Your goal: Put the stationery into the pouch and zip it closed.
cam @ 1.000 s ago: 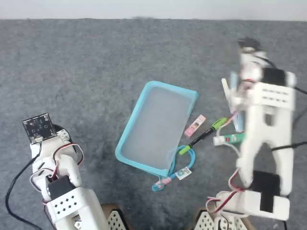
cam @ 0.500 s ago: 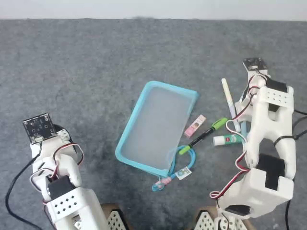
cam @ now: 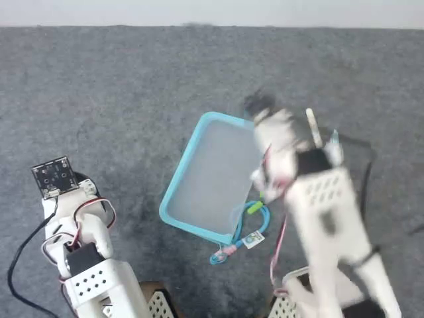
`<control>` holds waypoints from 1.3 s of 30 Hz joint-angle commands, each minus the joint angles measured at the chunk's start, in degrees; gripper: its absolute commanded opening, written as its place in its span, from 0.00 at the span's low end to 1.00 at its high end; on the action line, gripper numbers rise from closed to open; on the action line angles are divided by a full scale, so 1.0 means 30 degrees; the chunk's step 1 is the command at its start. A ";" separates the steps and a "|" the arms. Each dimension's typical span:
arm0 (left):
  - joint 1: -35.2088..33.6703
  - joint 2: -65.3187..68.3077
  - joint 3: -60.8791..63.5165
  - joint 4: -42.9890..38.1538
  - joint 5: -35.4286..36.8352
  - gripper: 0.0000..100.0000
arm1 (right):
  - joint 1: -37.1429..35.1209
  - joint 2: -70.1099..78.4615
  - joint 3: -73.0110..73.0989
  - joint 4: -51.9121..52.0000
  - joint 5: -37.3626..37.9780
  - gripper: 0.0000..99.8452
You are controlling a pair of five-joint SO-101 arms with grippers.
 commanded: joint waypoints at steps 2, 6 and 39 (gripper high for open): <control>0.0059 0.0147 -0.0161 -0.0586 0.0117 0.05 | -0.3238 -0.2828 0.2549 0.0454 -0.0410 0.31; 0.0059 0.0147 -0.0161 -0.0586 0.0117 0.05 | -0.3150 -0.2447 0.3194 0.1128 0.1055 0.31; 0.0733 0.0147 -0.0132 -0.0527 0.0117 0.05 | 0.1802 2.3663 -2.2154 0.0073 -0.0029 0.31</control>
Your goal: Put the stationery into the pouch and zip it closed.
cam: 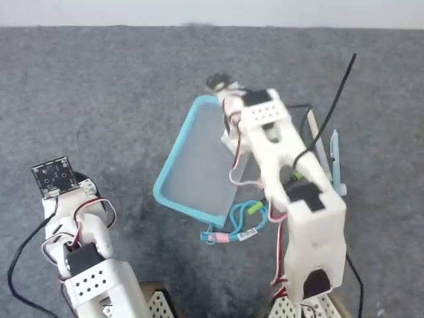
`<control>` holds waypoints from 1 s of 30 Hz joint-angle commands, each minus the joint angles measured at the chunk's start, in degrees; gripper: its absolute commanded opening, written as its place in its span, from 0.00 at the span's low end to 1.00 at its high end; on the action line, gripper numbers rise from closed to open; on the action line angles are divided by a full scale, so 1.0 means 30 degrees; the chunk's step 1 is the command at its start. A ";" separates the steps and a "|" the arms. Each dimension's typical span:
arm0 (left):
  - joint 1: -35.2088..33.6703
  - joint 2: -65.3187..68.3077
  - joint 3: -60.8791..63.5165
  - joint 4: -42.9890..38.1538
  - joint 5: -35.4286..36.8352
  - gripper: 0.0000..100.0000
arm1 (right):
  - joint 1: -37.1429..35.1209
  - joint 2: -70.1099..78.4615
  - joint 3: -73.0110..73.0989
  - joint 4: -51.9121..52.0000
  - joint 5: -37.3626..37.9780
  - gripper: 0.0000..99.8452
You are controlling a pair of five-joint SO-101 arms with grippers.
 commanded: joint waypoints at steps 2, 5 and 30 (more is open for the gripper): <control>0.0850 0.0147 -0.0132 -0.0527 0.0117 0.05 | 0.0484 0.0864 -0.5421 0.2564 -0.0410 0.31; 0.0850 0.0147 -0.0132 -0.0527 0.0088 0.05 | 0.0073 -0.0161 -0.6505 0.5348 -0.0264 0.32; 0.1436 0.0147 0.0073 -0.0557 -0.0674 0.05 | -0.8337 -2.4190 2.3473 -0.0923 0.5949 0.31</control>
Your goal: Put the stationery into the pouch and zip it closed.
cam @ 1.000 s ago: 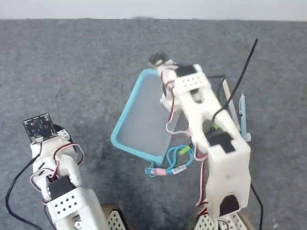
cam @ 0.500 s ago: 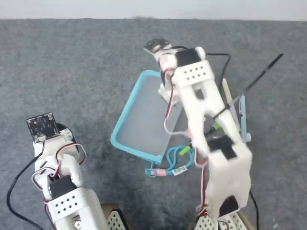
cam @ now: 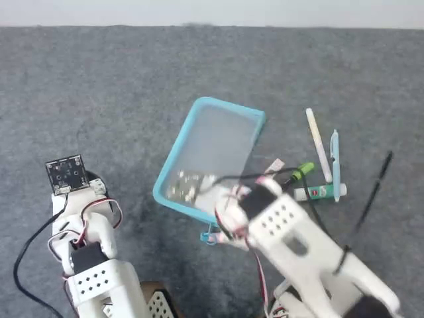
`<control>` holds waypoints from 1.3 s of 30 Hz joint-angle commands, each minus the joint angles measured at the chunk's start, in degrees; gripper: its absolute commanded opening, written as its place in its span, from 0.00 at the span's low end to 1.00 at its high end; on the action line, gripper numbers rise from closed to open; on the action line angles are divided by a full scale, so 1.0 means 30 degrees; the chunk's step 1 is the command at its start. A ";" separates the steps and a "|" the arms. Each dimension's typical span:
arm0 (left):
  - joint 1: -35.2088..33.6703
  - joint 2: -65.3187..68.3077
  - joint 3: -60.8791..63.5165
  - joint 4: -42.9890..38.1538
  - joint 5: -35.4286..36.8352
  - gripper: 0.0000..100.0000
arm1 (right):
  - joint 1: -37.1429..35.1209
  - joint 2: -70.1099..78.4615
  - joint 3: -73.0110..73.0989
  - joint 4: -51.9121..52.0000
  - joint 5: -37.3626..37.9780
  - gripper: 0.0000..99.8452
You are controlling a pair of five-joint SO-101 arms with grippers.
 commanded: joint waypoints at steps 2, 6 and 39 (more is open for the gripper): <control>0.0117 0.0147 -0.0278 -0.0557 -0.0147 0.05 | -0.0659 -0.1949 0.1788 -0.0747 0.1875 0.31; 0.0117 0.0147 -0.0278 -0.0586 -0.0147 0.05 | -0.1538 -0.0835 0.3048 -0.2300 0.1875 0.31; 0.0117 0.0147 -0.0249 -0.0557 -0.0147 0.05 | 1.2117 1.1590 -0.7766 -0.3941 -0.7853 0.01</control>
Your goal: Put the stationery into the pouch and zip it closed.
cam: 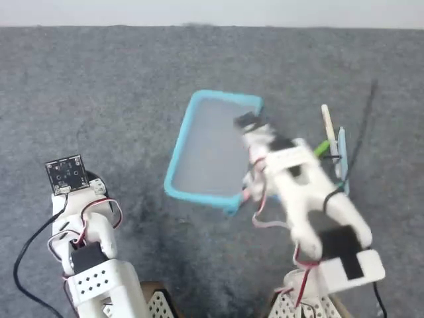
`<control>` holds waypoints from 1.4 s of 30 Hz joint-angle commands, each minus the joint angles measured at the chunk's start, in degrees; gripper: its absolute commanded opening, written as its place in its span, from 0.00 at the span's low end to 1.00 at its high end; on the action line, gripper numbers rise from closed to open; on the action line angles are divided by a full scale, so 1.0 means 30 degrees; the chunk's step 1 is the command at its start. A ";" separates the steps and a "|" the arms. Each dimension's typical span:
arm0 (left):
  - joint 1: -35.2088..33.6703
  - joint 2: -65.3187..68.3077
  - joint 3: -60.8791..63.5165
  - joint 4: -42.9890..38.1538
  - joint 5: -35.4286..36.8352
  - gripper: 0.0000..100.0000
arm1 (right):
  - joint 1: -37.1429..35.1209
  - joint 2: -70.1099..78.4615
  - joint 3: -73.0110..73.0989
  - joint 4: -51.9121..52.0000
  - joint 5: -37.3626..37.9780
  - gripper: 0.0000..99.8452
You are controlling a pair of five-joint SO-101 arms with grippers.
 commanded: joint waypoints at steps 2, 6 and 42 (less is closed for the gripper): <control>0.0147 0.0147 -0.0249 -0.0557 -0.0147 0.05 | 0.3912 0.0161 -0.3165 0.1011 -0.1201 0.01; 0.0147 0.0147 -0.0249 -0.0586 -0.0147 0.05 | 0.5231 0.0190 -0.3282 0.1040 -0.1143 0.01; 0.0205 0.0147 -0.0249 -0.0527 -0.0147 0.05 | -0.1128 -0.0278 -0.3810 0.5377 0.6623 0.19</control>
